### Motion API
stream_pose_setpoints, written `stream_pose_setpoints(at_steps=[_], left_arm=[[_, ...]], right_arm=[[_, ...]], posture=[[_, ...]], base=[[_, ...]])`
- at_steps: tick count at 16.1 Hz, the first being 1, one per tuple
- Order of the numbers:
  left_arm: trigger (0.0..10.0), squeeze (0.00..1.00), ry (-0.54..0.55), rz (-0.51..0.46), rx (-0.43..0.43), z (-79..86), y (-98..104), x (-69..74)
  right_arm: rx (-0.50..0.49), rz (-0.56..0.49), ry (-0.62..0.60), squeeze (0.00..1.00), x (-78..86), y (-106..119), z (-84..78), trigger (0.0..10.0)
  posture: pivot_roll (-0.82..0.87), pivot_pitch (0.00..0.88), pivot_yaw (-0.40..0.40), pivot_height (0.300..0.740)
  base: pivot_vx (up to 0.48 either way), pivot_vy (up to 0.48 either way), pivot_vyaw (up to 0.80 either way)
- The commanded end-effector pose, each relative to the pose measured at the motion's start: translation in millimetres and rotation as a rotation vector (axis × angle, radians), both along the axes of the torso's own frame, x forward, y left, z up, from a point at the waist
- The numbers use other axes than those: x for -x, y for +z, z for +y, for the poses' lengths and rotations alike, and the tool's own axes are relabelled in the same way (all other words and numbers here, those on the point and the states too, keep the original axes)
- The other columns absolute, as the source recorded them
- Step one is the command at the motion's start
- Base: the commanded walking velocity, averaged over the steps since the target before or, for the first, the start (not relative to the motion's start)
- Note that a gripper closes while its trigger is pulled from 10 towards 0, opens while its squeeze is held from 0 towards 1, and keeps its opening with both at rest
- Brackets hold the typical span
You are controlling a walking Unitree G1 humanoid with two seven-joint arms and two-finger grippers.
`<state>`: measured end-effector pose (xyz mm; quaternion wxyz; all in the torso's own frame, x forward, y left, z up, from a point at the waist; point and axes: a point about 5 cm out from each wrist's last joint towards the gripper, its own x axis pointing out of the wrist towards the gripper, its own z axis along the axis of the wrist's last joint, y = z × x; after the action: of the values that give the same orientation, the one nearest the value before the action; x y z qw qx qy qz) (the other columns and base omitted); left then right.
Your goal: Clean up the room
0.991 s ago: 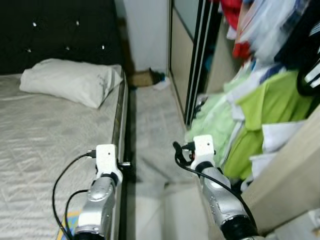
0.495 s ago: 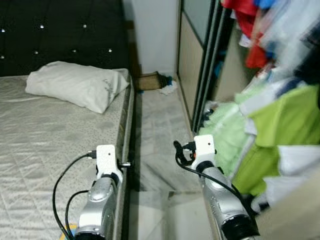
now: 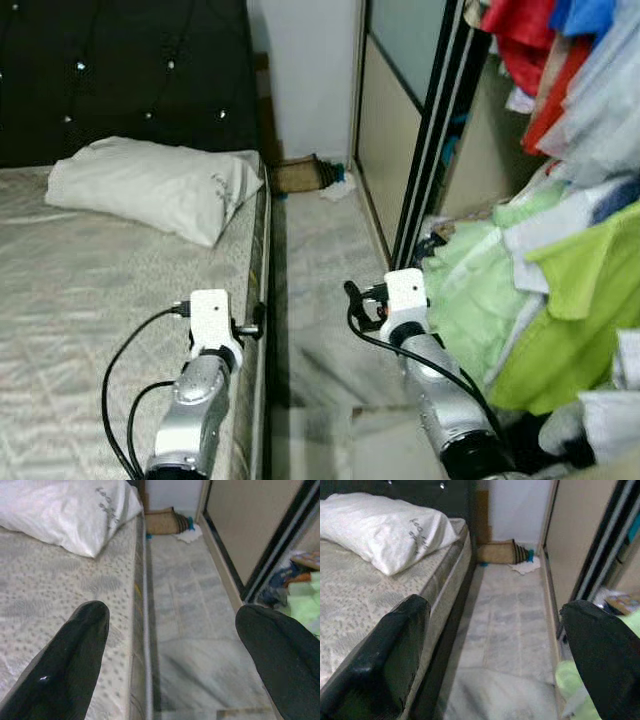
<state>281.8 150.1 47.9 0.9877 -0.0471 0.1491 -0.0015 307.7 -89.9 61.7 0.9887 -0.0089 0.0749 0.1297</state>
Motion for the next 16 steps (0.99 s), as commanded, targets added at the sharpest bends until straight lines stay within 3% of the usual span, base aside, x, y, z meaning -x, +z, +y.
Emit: stream_pose_setpoints(at_steps=[1,12,16], left_arm=[[10.0,0.0,0.015,0.006,-0.013,7.0,0.1,0.3],[10.0,0.0,0.012,0.012,-0.02,6.3,-0.9,0.8],[10.0,0.0,0.023,0.007,-0.01,7.7,-2.0,1.0]], right_arm=[[-0.004,-0.018,0.016,0.0,-1.5,4.2,7.6,10.0],[0.014,-0.051,0.025,0.0,-1.2,6.6,8.5,10.0],[0.024,-0.053,0.04,0.0,-0.4,5.8,10.0,10.0]], posture=[[-0.12,0.041,0.035,0.74],[-0.12,0.04,0.037,0.74],[-0.12,0.04,0.035,0.74]], base=[[0.379,0.259,0.0],[0.45,0.0,0.0],[0.086,0.0,0.0]])
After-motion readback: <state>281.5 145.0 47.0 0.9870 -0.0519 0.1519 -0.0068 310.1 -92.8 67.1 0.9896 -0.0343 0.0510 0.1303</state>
